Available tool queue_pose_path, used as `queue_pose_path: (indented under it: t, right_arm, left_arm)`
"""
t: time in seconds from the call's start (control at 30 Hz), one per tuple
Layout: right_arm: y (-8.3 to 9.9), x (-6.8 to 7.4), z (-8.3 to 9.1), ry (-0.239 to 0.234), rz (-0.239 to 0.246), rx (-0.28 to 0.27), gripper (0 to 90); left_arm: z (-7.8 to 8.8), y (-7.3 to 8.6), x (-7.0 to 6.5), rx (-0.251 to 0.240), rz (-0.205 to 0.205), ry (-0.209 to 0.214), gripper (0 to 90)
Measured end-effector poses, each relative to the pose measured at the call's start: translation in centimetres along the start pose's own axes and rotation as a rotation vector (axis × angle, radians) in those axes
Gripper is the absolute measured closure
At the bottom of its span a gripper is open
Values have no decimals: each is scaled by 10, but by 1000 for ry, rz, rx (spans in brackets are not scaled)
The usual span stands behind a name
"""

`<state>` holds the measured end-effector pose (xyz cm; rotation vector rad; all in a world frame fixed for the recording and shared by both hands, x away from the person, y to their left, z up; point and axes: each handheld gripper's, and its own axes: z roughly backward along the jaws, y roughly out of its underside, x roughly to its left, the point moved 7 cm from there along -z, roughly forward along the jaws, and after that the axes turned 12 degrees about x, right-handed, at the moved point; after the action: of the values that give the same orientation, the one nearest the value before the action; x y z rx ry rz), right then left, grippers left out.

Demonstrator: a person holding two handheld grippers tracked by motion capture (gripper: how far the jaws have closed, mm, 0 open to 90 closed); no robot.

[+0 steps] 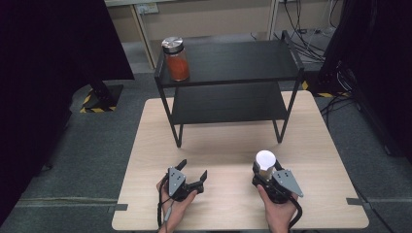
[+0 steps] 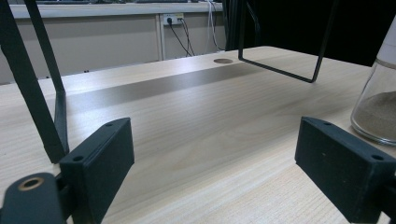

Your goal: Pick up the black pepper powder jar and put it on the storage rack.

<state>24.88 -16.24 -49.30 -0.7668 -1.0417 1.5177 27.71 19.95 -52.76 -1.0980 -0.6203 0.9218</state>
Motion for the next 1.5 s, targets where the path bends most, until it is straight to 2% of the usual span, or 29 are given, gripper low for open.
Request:
queue_pose_path:
  t: [0.33,0.8,1.27,1.5]
  right_arm:
    - [-2,1,0,20,37,-2,304]
    - [-5,-6,0,-13,24,1,307]
    - [-19,-7,9,-37,15,-55,307]
    - [-36,-9,16,-47,18,-104,307]
  left_arm:
    - [0,0,0,0,3,1,114]
    - [0,0,0,-2,3,-1,114]
    - [0,1,0,-5,11,-2,114]
    - [0,1,1,-6,13,-3,114]
